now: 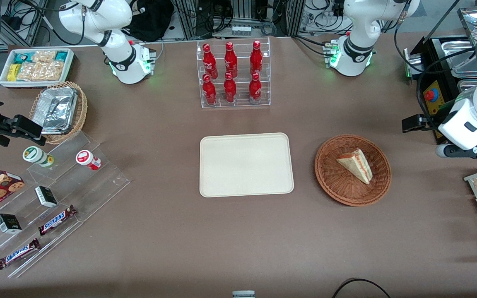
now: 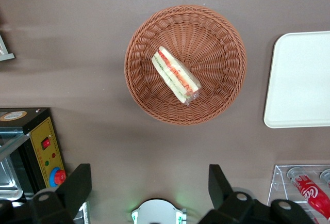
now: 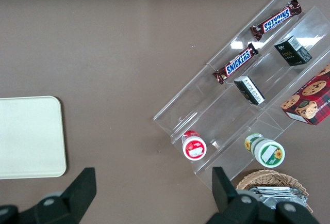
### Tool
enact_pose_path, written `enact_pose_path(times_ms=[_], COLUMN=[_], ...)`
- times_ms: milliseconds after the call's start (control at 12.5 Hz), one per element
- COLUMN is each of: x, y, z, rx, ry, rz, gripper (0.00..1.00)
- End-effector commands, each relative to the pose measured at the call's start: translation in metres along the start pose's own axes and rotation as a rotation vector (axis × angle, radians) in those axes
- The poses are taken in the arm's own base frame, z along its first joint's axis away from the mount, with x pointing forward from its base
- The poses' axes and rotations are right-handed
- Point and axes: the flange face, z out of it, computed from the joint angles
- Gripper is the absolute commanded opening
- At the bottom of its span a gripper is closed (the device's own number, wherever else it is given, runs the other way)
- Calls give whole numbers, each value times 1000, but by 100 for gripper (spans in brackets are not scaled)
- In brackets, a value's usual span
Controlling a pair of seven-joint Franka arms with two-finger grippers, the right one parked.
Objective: Place sandwich from basket to tray
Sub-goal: 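Move the left gripper over the wrapped sandwich in the wicker basket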
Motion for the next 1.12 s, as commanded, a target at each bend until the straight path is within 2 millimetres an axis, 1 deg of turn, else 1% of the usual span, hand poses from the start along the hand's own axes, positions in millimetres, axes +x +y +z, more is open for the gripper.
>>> enact_pose_path(times_ms=[0,80,239,399,558,717,877,1036], x=[2,4,11,16,23,27,31,32], y=[2,1,3,9,12,20,22,24], z=[-7,-6,7,31,62,99,130,166], rx=[7,10,13,10,10,7,7,4], ry=[39,39,15,-14,-33,-35,-32,-10], rz=[-52,-52,-41,-27,-22,-11,-7,-7], gripper=[100,100,100,100,100,100,100,100])
